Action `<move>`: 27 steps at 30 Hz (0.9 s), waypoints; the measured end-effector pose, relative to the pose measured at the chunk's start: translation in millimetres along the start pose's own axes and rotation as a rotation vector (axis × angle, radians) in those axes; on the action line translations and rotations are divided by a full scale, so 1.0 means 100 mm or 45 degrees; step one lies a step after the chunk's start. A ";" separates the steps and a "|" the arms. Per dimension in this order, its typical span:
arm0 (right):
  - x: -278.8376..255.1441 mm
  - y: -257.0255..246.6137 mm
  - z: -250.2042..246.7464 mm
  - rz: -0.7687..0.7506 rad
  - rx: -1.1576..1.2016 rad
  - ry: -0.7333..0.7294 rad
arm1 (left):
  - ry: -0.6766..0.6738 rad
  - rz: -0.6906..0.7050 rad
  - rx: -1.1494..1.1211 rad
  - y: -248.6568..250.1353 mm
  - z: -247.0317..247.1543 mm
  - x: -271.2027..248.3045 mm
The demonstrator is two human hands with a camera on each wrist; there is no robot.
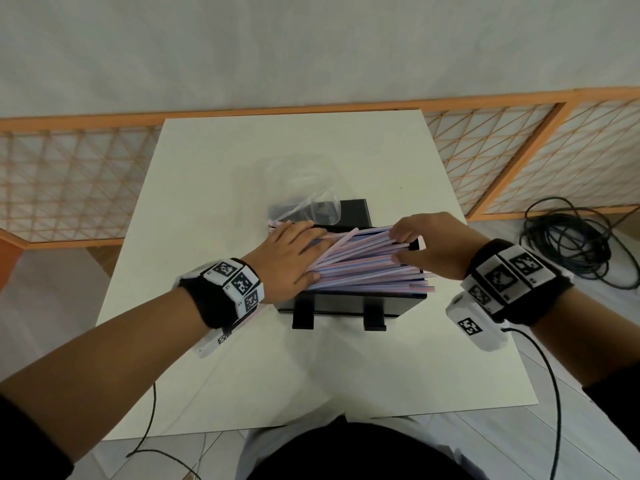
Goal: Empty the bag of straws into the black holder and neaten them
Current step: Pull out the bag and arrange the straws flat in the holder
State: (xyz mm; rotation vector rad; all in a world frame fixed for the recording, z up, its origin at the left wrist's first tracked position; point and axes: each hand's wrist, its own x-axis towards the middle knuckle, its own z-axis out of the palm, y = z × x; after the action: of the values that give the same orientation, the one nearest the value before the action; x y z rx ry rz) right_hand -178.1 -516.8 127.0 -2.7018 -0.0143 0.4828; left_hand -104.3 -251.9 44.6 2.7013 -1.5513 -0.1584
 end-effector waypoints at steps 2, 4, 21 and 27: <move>-0.08 0.09 0.13 -0.061 0.002 0.132 | 0.013 -0.012 0.003 0.01 0.02 -0.01; -0.18 0.13 0.32 -0.147 0.016 0.257 | 0.024 -0.030 0.009 0.02 0.03 -0.01; 0.22 -0.44 0.69 -0.663 -0.249 0.400 | 0.001 -0.011 -0.006 0.06 -0.04 -0.03; 0.28 -0.29 0.80 -0.646 -0.240 0.503 | 0.025 0.031 -0.054 0.02 -0.15 -0.03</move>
State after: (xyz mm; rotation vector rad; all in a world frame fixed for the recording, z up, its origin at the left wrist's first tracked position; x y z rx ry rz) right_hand -176.6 -457.6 59.8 -2.7772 -0.6435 -0.2127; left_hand -105.6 -251.0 60.2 2.6422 -1.5569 -0.1616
